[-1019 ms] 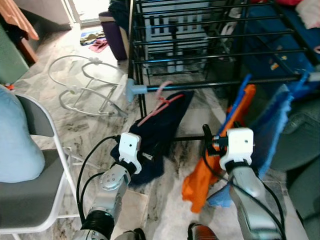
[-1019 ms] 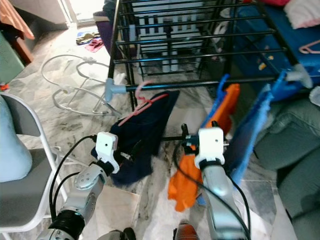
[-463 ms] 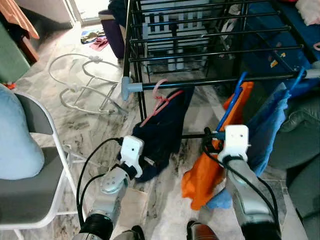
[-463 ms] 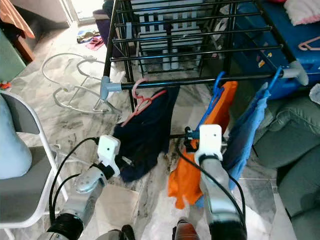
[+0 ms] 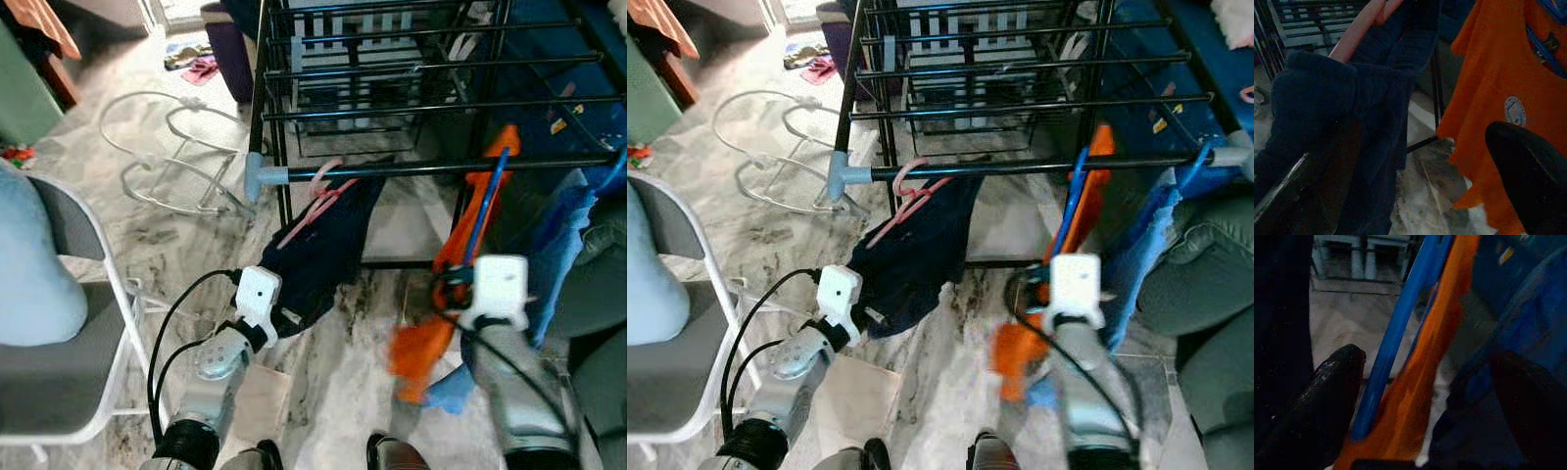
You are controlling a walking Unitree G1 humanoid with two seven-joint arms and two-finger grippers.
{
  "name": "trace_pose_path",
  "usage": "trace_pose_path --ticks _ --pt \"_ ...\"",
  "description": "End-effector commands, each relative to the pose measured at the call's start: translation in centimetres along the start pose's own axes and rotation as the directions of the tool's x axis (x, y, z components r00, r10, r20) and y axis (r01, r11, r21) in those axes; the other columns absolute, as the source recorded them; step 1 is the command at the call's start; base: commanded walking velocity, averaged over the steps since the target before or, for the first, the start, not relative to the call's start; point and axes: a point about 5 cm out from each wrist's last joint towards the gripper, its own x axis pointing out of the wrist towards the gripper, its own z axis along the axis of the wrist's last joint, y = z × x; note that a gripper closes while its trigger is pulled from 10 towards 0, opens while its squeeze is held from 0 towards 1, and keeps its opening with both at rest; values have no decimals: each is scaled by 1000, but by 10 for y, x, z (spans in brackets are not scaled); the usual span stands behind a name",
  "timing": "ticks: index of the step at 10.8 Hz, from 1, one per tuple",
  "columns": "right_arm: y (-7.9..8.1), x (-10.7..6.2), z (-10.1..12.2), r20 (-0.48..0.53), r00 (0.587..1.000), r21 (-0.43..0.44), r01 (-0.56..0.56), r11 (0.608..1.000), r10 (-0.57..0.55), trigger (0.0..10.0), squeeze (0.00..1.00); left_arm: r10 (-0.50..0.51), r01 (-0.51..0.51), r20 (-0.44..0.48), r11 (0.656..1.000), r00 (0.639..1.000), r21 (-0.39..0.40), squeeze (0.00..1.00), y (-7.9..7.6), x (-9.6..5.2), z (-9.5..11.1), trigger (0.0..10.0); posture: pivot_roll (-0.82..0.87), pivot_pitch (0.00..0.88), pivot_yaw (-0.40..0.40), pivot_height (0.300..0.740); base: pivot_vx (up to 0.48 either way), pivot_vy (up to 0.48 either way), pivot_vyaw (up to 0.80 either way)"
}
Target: Hang hanger
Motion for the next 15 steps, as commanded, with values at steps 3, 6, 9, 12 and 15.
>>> trace_pose_path --ticks 3,6,9,12,15 --pt "2 3 24 78 997 -42 -20 999 23 10000 0 -19 19 -15 1000 1000 1 0 -2 2 -1 10000 -264 192 103 740 0 0 0" --pt "10 12 35 71 995 -6 -71 997 71 0 0 -16 16 -21 1000 1000 -4 0 -3 4 -2 10000 -258 184 97 740 0 0 0" --pt "12 15 32 -32 998 13 -57 998 57 0 0 -1 0 -42 1000 999 -13 0 -2 2 -6 10000 -250 181 81 740 0 0 0" --pt "15 11 20 -119 991 27 -62 998 65 0 0 4 -5 -61 1000 998 -23 0 -1 2 -9 10000 -250 174 82 740 0 0 0" --pt "9 13 28 -84 996 -18 -42 999 41 1137 0 -6 4 -68 1000 998 -25 0 -3 4 -9 10000 -260 169 86 740 0 0 0"
